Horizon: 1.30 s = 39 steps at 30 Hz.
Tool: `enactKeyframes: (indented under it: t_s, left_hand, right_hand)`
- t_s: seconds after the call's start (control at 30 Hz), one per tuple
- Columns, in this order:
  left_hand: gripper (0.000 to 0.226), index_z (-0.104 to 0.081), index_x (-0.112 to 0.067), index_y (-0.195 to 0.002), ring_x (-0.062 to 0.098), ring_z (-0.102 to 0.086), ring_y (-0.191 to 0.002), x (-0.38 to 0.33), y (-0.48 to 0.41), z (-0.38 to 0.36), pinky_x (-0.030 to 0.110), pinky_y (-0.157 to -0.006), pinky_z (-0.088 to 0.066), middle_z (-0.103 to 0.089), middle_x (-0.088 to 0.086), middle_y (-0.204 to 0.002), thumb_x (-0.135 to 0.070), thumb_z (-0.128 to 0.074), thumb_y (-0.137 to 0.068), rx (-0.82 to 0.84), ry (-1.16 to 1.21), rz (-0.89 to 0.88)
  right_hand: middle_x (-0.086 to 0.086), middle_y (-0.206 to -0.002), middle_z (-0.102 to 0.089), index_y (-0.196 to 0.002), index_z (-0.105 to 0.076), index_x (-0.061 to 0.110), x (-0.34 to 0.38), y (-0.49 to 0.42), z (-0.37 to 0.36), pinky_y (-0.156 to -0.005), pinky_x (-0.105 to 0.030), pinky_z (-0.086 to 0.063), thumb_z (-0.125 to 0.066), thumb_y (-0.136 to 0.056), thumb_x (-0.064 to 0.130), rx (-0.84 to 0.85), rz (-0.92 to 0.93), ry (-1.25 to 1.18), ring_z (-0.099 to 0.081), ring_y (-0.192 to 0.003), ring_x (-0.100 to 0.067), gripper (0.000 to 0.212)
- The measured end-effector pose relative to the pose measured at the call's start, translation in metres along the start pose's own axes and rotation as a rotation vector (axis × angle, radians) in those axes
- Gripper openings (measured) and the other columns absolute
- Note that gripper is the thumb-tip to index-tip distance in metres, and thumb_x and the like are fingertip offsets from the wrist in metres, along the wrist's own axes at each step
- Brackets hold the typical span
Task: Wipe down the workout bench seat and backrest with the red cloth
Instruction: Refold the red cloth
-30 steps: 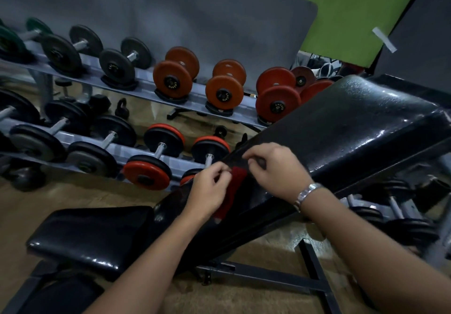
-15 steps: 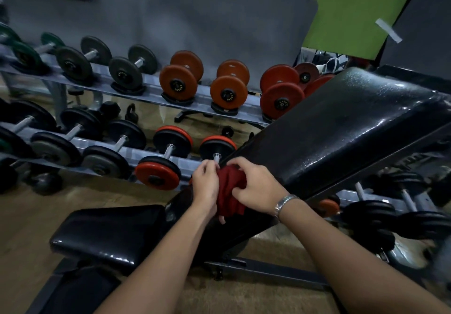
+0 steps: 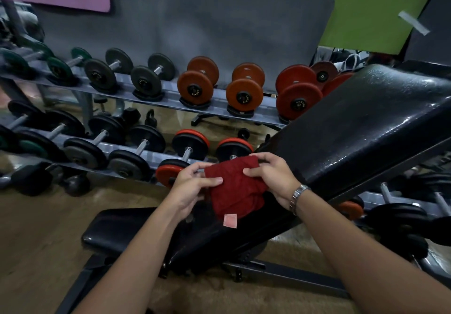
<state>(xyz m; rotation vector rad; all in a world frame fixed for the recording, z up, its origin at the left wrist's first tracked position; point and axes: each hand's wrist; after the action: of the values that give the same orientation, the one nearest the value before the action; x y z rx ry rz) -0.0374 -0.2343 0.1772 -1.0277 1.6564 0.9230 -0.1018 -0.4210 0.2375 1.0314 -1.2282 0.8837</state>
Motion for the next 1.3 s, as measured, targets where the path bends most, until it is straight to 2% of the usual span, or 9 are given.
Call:
enactKeyframes:
  t_s: [0.13, 0.33, 0.47, 0.6, 0.67, 0.77, 0.83, 1.0, 1.3]
  left_hand:
    - [0.042, -0.069, -0.004, -0.117, 0.029, -0.069, -0.102, -0.006, 0.007, 0.007, 0.043, -0.092, -0.054, -0.075, 0.015, -0.109, 0.004, -0.075, -0.077, -0.005, 0.154, 0.022]
    - [0.045, -0.069, -0.011, -0.122, 0.025, -0.072, -0.099, 0.002, 0.023, 0.01, 0.045, -0.085, -0.058, -0.074, 0.014, -0.116, 0.001, -0.068, -0.079, 0.235, 0.2, 0.186]
    - [0.04, -0.069, -0.017, -0.122, 0.021, -0.074, -0.097, -0.001, 0.023, 0.009, 0.038, -0.081, -0.06, -0.076, 0.01, -0.114, 0.0, -0.065, -0.087, 0.134, 0.189, 0.095]
    - [0.032, -0.07, -0.014, -0.117, 0.026, -0.073, -0.097, -0.003, 0.021, 0.003, 0.032, -0.074, -0.061, -0.077, 0.012, -0.109, -0.001, -0.067, -0.087, 0.059, 0.181, 0.014]
    - [0.029, -0.071, -0.012, -0.114, 0.027, -0.072, -0.096, -0.005, 0.021, -0.001, 0.033, -0.072, -0.061, -0.075, 0.015, -0.108, -0.004, -0.071, -0.086, 0.037, 0.181, -0.019]
    - [0.038, -0.069, -0.007, -0.117, 0.029, -0.071, -0.093, -0.007, 0.022, -0.001, 0.038, -0.076, -0.062, -0.074, 0.019, -0.109, -0.023, -0.075, -0.084, 0.067, 0.213, -0.002]
    - [0.042, -0.069, -0.006, -0.117, 0.026, -0.071, -0.086, -0.007, 0.021, 0.0, 0.036, -0.075, -0.06, -0.074, 0.017, -0.104, -0.031, -0.072, -0.084, 0.075, 0.225, -0.004]
    - [0.015, -0.072, -0.006, -0.099, 0.015, -0.068, -0.071, -0.002, 0.017, 0.004, 0.025, -0.061, -0.058, -0.075, 0.009, -0.089, -0.018, -0.065, -0.095, 0.046, 0.198, -0.063]
    - [0.023, -0.07, -0.018, -0.074, 0.018, -0.064, -0.069, -0.009, 0.008, 0.004, 0.028, -0.064, -0.051, -0.07, 0.003, -0.075, -0.018, -0.053, -0.089, -0.078, 0.157, -0.02]
  right_hand:
    - [-0.013, -0.1, -0.076, -0.106, -0.071, 0.008, 0.001, 0.001, -0.006, -0.086, -0.04, -0.059, -0.07, -0.081, -0.008, 0.085, -0.065, -0.121, -0.073, -0.091, -0.027, 0.03]
    - [-0.016, -0.105, -0.074, -0.114, -0.07, 0.006, 0.0, -0.002, -0.012, -0.086, -0.042, -0.059, -0.061, -0.082, -0.015, 0.101, -0.093, -0.277, -0.072, -0.093, -0.03, 0.039]
    - [-0.007, -0.109, -0.071, -0.12, -0.059, 0.021, -0.01, -0.004, -0.01, -0.084, -0.043, -0.06, -0.071, -0.083, -0.002, -0.024, 0.004, 0.057, -0.072, -0.093, -0.026, 0.045]
    - [0.007, -0.108, -0.057, -0.109, -0.059, 0.031, -0.02, 0.009, -0.02, -0.079, -0.018, -0.046, -0.076, -0.083, 0.027, -0.137, 0.418, 0.606, -0.058, -0.093, -0.006, 0.031]
    - [0.005, -0.099, -0.063, -0.097, -0.066, 0.028, -0.021, 0.02, -0.029, -0.076, -0.015, -0.048, -0.076, -0.08, 0.041, -0.056, 0.496, 0.582, -0.06, -0.087, -0.005, 0.024]
    - [0.006, -0.098, -0.068, -0.1, -0.064, 0.029, -0.018, 0.03, -0.04, -0.067, -0.019, -0.056, -0.083, -0.065, 0.056, 0.131, 0.35, 0.466, -0.067, -0.078, -0.003, 0.048]
    - [0.01, -0.098, -0.069, -0.105, -0.064, 0.031, -0.019, 0.026, -0.04, -0.072, -0.025, -0.059, -0.087, -0.061, 0.054, 0.113, 0.32, 0.508, -0.069, -0.08, -0.004, 0.055]
    - [0.01, -0.081, -0.076, -0.09, -0.075, 0.025, -0.019, 0.017, -0.038, -0.074, -0.028, -0.06, -0.07, -0.079, 0.024, 0.069, 0.311, 0.523, -0.072, -0.075, -0.004, 0.012]
    - [0.004, -0.065, -0.067, -0.074, -0.062, 0.025, 0.003, 0.009, -0.03, -0.064, -0.042, -0.055, -0.05, -0.082, 0.033, -0.077, 0.276, 0.692, -0.063, -0.061, -0.019, 0.016]
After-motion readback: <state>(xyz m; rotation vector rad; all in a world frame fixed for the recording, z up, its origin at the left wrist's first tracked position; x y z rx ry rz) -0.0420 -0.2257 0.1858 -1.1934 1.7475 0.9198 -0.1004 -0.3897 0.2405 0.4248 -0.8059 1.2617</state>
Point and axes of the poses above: each hand's wrist, its own y-axis away from the middle knuckle, its own z-axis out of the back of the hand, x = y × z
